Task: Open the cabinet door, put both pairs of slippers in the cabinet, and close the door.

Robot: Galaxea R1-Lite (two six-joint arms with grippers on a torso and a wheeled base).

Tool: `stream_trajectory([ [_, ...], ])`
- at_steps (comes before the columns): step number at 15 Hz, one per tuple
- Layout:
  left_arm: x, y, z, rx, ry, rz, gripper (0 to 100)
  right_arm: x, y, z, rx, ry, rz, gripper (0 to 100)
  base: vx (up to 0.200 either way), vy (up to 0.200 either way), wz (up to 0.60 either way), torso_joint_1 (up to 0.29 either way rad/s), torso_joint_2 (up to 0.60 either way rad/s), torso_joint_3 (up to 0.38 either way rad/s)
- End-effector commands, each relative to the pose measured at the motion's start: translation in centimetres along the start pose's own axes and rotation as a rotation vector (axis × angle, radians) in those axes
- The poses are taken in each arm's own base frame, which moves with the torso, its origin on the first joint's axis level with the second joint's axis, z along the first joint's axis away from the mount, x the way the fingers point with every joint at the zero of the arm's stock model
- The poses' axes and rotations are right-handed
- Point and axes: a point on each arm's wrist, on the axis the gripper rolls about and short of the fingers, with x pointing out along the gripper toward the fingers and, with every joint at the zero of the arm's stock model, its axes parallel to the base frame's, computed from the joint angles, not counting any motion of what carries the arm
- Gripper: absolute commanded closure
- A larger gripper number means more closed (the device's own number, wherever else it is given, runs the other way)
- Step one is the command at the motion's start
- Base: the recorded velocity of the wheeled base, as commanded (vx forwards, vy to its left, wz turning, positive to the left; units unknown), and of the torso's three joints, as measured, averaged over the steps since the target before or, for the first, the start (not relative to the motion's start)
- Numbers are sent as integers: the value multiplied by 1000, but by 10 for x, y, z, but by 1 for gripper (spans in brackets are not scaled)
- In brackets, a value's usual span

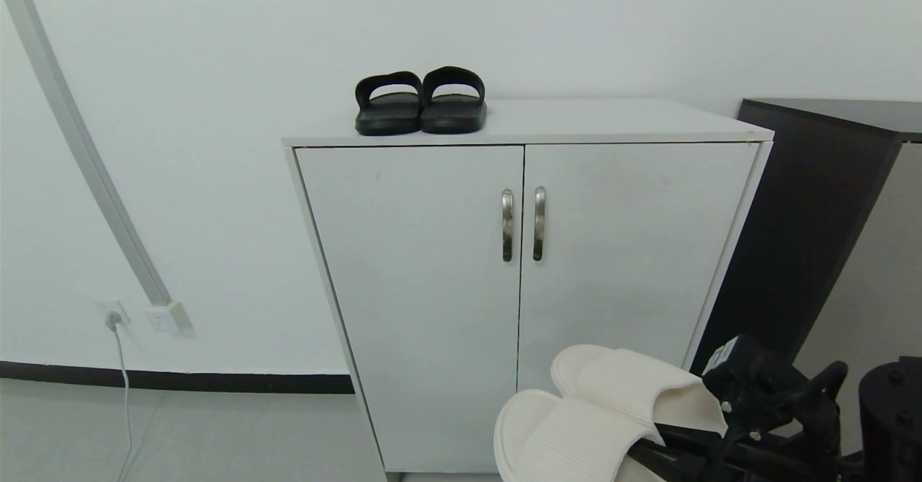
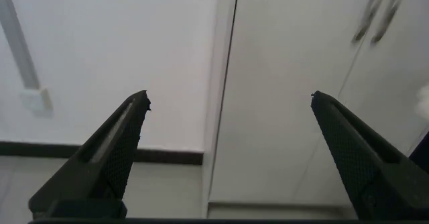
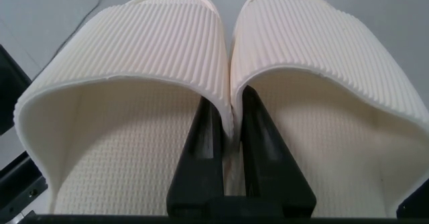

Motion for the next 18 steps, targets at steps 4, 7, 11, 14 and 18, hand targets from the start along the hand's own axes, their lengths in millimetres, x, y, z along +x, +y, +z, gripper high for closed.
stream_trajectory([
  [4,62,-14,48,-102,255,-388,0,-4,-1,1,3,-15,0,100,0,0,0,0,0,0],
  [7,101,-19,56,-117,301,-483,0,-4,0,1,3,-15,2,100,0,0,0,0,0,0],
  [11,161,-28,58,-104,254,-540,0,-2,-1,0,6,-6,-2,100,0,0,0,0,0,0],
  [14,180,-44,59,-100,241,-634,0,-2,-1,0,11,-3,-2,100,0,0,0,0,0,0],
  [18,200,-76,65,-98,261,-765,0,1,-1,-3,10,15,-5,100,0,0,0,0,0,0],
])
